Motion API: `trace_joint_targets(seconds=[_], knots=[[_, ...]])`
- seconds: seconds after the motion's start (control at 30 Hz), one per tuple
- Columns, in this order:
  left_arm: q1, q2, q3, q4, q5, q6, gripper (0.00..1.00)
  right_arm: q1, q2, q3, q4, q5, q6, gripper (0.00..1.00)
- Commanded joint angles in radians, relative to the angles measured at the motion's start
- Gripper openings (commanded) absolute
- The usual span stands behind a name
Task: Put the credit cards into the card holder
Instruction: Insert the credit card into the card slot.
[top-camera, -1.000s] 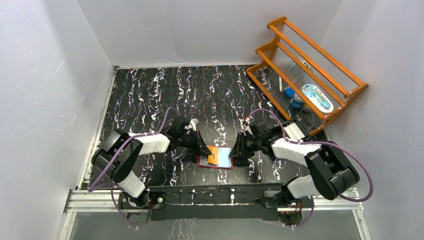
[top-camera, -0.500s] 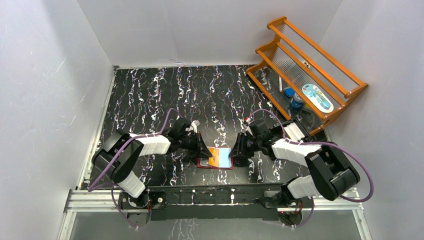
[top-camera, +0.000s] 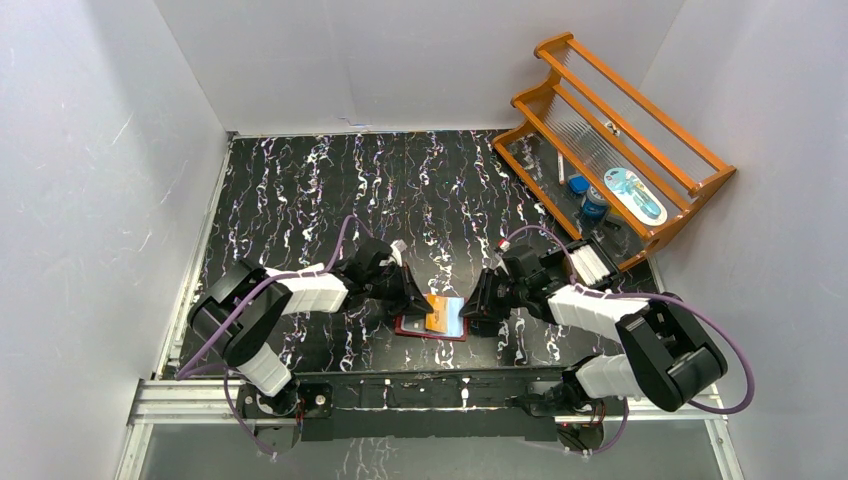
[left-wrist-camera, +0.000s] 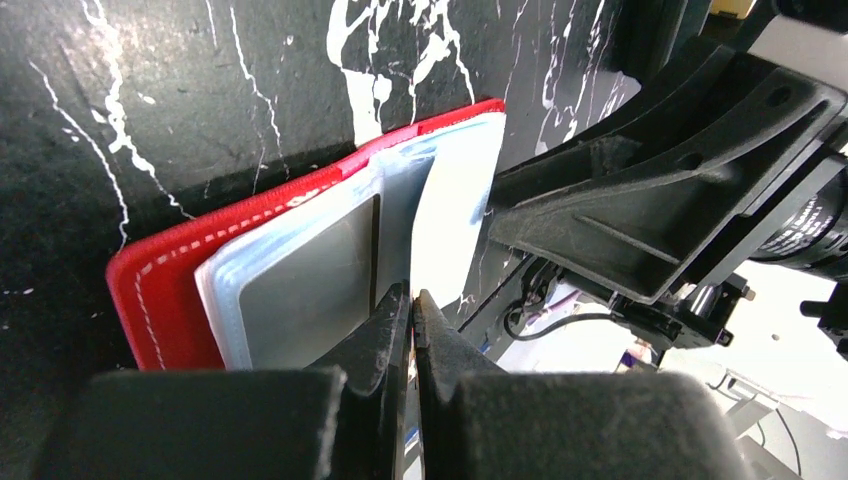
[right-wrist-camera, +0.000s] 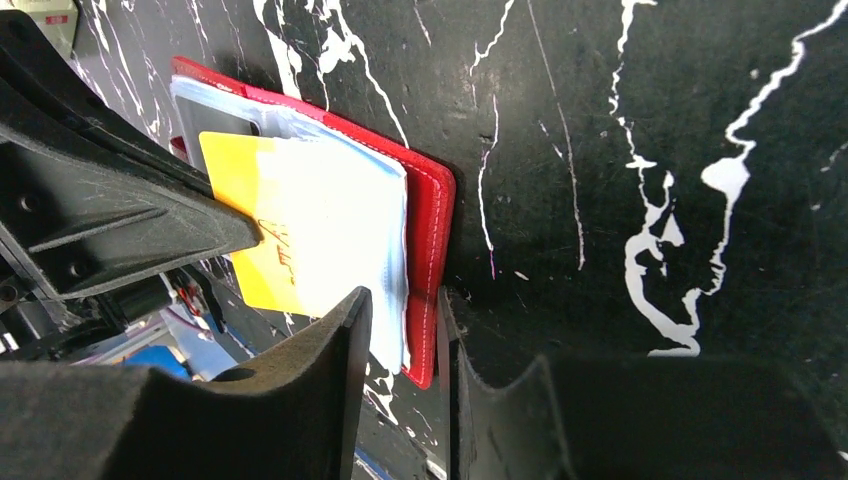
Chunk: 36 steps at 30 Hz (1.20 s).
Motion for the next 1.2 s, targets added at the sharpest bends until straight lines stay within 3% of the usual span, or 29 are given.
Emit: trace_joint_targets(seconds=[0.0, 0.07, 0.3, 0.43, 0.67, 0.87, 1.17], knots=[[-0.014, 0.002, -0.013, 0.046, -0.084, -0.018, 0.00, 0.008, -0.021, -0.034, 0.042, 0.015, 0.087, 0.38], [-0.016, 0.015, 0.003, 0.023, -0.085, -0.012, 0.00, 0.010, -0.025, -0.039, 0.050, 0.021, 0.096, 0.38], [-0.017, -0.075, 0.078, -0.223, -0.168, 0.074, 0.35, 0.011, -0.070, 0.023, -0.104, 0.080, 0.041, 0.41], [-0.018, -0.072, 0.114, -0.273, -0.175, 0.090, 0.42, 0.011, -0.113, 0.030, -0.114, 0.071, 0.045, 0.40], [-0.022, -0.043, 0.142, -0.282, -0.177, 0.101, 0.44, 0.029, -0.094, 0.027, -0.065, 0.056, 0.054, 0.35], [-0.025, -0.017, 0.171, -0.299, -0.180, 0.113, 0.34, 0.036, -0.049, 0.010, -0.001, 0.044, 0.074, 0.34], [-0.040, 0.006, 0.177, -0.283, -0.162, 0.121, 0.32, 0.043, 0.031, 0.026, 0.043, 0.039, 0.066, 0.32]])
